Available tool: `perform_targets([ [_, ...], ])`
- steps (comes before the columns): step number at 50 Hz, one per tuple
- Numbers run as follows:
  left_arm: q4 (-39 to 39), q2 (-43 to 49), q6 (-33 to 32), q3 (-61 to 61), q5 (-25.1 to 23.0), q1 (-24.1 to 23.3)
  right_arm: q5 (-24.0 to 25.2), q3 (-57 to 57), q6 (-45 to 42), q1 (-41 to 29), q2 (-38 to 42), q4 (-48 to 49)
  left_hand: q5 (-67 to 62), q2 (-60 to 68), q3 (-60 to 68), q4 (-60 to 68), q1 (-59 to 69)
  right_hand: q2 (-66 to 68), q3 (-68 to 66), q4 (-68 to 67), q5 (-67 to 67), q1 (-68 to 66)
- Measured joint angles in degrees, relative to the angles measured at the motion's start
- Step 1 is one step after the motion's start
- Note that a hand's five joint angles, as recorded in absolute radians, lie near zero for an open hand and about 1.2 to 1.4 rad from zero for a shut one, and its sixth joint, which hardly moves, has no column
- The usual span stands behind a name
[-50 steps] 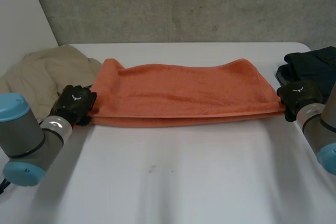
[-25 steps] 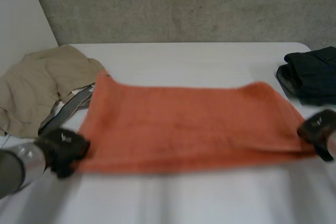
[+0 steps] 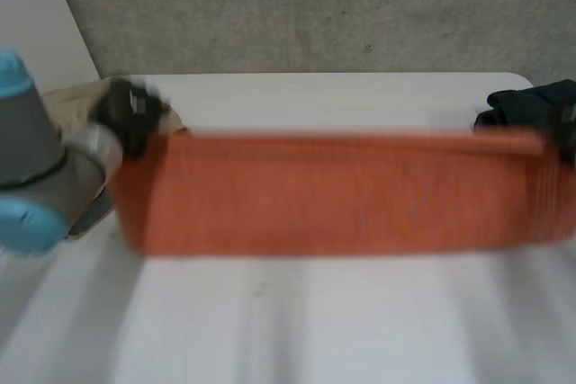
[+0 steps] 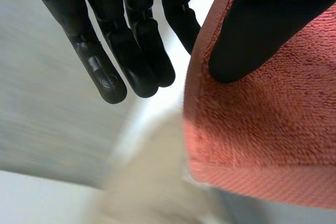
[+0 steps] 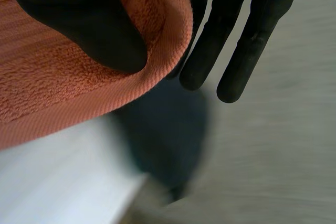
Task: Fold the laundry.
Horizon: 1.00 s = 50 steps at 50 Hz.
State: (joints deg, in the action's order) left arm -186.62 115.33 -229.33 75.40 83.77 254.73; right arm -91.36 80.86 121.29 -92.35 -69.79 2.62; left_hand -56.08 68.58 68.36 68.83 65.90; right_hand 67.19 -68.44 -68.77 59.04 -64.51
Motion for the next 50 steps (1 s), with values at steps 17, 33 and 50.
perform_targets([
  [17, -30.2, -1.7, 14.1, -8.1, 1.7, -1.1, -2.5, -15.5, 19.7, -2.9, 0.5, 24.5, -1.1, 0.0, 0.0, 0.0, 0.0, 0.0, 0.0, 0.0, 0.4, 0.0],
  [33, -25.2, 2.3, 13.8, 10.9, 1.6, -2.7, 1.6, -7.7, 17.7, -5.2, 12.1, 11.3, -1.1, 0.1, 0.0, 0.0, 0.0, 0.5, 0.0, 0.0, 0.4, 0.0],
  [50, 27.4, -11.3, 5.5, 30.7, 6.0, -1.0, 1.6, 19.5, -6.2, 4.2, -4.7, -18.2, -1.1, 0.1, 0.0, 0.0, 0.0, 0.5, 0.0, 0.0, 0.4, 0.0],
])
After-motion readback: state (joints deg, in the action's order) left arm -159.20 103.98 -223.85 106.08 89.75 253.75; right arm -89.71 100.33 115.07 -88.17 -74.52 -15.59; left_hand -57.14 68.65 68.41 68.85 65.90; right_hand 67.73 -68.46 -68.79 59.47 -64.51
